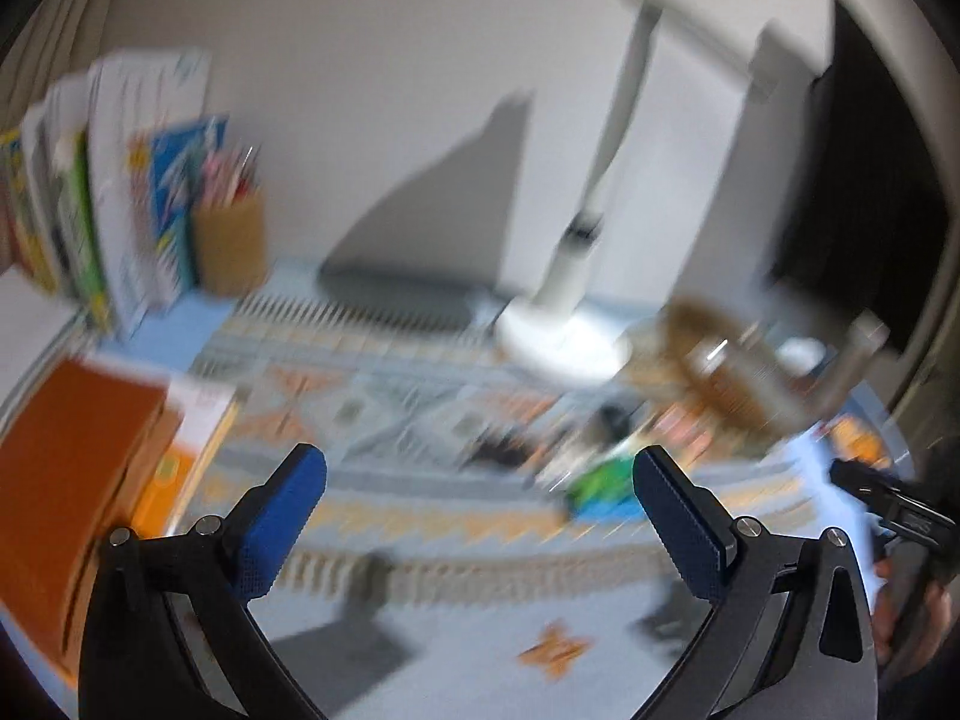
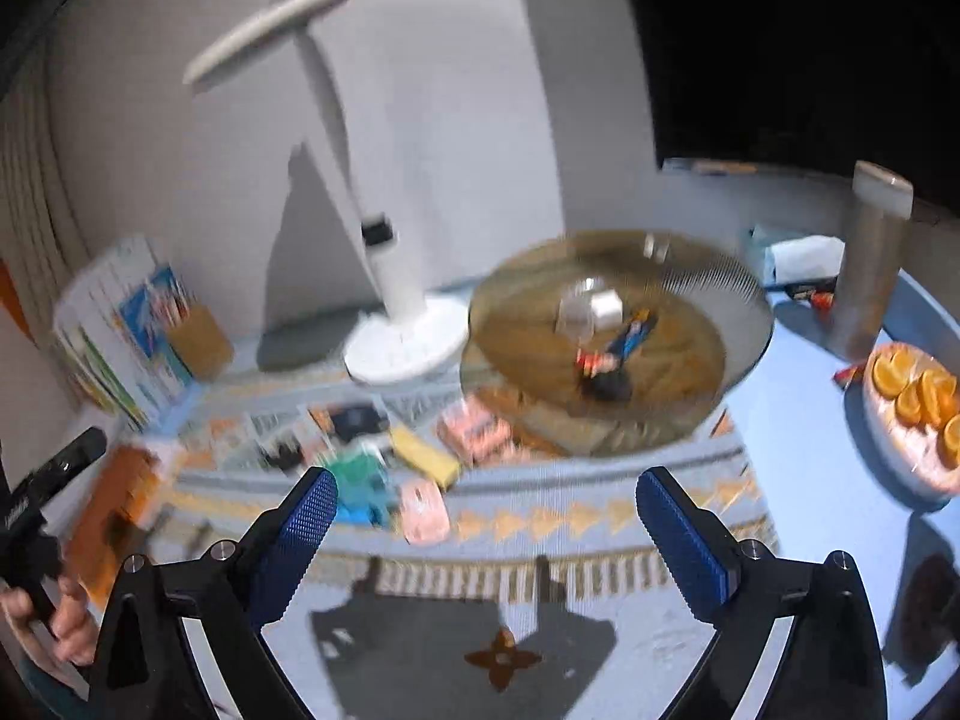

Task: Organize rigid objects
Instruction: 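Grasp the black toy figure with the left tool while the right tool grasps the pink tag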

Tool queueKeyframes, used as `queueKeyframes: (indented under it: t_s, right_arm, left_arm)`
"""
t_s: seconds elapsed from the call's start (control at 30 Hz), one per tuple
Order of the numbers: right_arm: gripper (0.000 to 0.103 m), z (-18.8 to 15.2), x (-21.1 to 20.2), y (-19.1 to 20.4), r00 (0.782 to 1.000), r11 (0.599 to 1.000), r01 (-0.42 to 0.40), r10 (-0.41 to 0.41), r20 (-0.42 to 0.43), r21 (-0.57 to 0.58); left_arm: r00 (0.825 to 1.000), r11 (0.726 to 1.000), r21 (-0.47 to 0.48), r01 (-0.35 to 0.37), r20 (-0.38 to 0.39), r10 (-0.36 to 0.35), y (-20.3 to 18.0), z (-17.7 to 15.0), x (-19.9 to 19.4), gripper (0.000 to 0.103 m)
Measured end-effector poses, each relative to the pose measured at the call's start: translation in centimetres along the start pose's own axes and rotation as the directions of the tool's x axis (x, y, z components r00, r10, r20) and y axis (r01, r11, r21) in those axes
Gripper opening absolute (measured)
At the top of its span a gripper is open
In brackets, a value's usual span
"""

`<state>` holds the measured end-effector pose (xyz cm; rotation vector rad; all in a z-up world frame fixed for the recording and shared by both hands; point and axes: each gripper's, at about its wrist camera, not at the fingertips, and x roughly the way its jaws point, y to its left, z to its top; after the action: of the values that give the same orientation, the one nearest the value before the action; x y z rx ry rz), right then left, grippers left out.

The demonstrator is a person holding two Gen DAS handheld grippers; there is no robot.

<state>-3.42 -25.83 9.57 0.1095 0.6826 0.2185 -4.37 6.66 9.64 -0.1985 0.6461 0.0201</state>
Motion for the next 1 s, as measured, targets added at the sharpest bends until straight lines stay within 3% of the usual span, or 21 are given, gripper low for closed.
queueKeyframes:
  t_s: [0.1, 0.17, 0.27, 0.33, 0.43, 0.57, 0.7, 0.77, 0.83, 0.9, 1.0]
  right_arm:
    - [0.1, -3.6, 2.7, 1.5, 0.997, 0.994, 0.07, -0.073, -0.034, -0.08]
    - [0.1, -5.3, 4.0, 2.5, 0.994, 0.99, 0.073, -0.082, -0.074, -0.117]
    - [0.1, -5.3, 3.9, 3.9, 0.991, 0.973, 0.114, -0.124, -0.041, -0.2]
    - [0.102, -5.5, 4.5, 4.1, 0.99, 0.971, 0.104, -0.123, -0.075, -0.217]
    - [0.102, -5.4, 5.0, 3.4, 0.987, 0.976, 0.098, -0.12, -0.105, -0.192]
    - [0.102, -5.2, 5.5, 2.6, 0.985, 0.986, 0.086, -0.106, -0.136, -0.145]
    - [0.101, -4.8, 5.7, 2.3, 0.971, 0.987, 0.131, -0.148, -0.189, -0.097]
    - [0.101, -4.3, 5.5, 2.8, 0.975, 0.995, 0.077, -0.087, -0.206, -0.057]
    - [0.097, -3.7, 6.4, 4.0, 0.969, 0.995, 0.038, -0.059, -0.239, -0.092]
    - [0.081, -3.0, 7.5, 5.3, 0.961, 0.985, 0.06, -0.1, -0.259, -0.16]
    - [0.076, -2.6, 9.1, 6.0, 0.948, 0.981, 0.033, -0.092, -0.306, -0.192]
  left_arm:
    - [0.998, 1.0, 0.0, -0.024, -0.055, 0.023, 1.1, -2.2, 1.7, 0.102]
    - [0.996, 0.999, 0.017, -0.04, -0.079, 0.041, 1.3, -3.3, 2.6, 0.102]
    - [0.992, 0.998, 0.04, -0.05, -0.113, 0.054, 1.3, -4.3, 3.8, 0.102]
    - [0.986, 0.998, 0.03, -0.055, -0.158, 0.059, 1.6, -4.8, 4.9, 0.102]
    - [0.984, 0.997, 0.042, -0.072, -0.162, 0.078, 1.4, -4.8, 5.0, 0.102]
    - [0.981, 0.997, 0.062, -0.04, -0.189, 0.051, 0.9, -4.7, 5.3, 0.102]
    - [0.975, 0.996, 0.085, 0.038, -0.222, -0.018, 0.6, -3.3, 5.5, 0.102]
    - [0.974, 0.992, 0.11, 0.065, -0.223, -0.039, 0.4, -2.1, 5.8, 0.102]
    - [0.973, 0.984, 0.146, 0.099, -0.222, -0.065, 0.1, -0.8, 6.7, 0.102]
    - [0.964, 0.975, 0.179, 0.132, -0.251, -0.084, -0.2, 0.0, 8.5, 0.102]
    - [0.95, 0.959, 0.246, 0.138, -0.308, -0.058, -0.9, 0.7, 11.6, 0.09]
